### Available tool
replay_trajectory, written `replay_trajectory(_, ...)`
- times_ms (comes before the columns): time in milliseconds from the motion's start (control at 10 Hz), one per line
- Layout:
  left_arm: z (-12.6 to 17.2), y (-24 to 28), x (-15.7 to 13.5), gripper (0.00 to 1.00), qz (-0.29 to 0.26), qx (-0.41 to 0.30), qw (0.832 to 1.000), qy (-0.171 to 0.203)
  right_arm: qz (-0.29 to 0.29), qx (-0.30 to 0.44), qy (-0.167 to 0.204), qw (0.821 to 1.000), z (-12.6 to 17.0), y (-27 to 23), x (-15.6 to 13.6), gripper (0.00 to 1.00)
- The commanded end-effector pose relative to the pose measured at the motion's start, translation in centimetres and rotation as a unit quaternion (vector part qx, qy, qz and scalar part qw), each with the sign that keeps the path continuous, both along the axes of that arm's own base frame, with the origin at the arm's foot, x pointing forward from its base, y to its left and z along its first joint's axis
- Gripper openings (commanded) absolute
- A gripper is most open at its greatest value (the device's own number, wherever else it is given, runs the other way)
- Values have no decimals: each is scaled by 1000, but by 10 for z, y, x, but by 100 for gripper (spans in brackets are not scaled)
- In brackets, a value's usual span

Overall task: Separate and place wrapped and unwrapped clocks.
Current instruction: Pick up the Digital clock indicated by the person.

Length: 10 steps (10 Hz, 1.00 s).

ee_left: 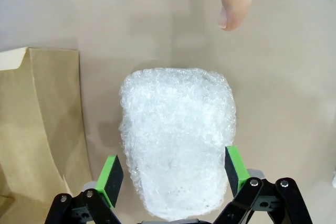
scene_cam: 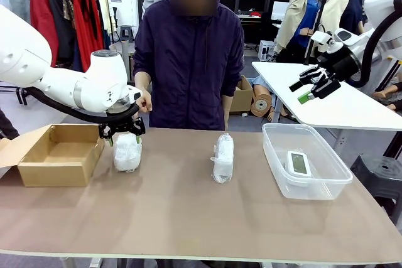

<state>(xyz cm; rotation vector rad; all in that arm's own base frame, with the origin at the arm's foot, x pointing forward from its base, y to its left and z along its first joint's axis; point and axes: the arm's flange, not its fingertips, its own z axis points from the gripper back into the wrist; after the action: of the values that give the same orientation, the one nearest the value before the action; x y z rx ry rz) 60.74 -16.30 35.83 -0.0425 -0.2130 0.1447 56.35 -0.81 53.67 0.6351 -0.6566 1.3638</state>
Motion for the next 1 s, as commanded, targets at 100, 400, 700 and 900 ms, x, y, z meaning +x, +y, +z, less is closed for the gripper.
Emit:
replay_trajectory(100, -10, -3, 6, 100, 8, -7, 1000, 13, 4, -10, -11, 1000, -3, 0, -4, 100)
replay_trajectory(400, -16, -3, 10, 100, 1, -16, 1000, 16, 4, -10, -11, 1000, -3, 0, -4, 100)
replay_trajectory(700, -21, -4, 13, 100, -6, -23, 999, 23, 4, -10, -11, 1000, -3, 0, -4, 100)
replay_trajectory(900, -26, -5, 14, 100, -7, -23, 999, 28, 4, -10, -11, 1000, -3, 0, -4, 100)
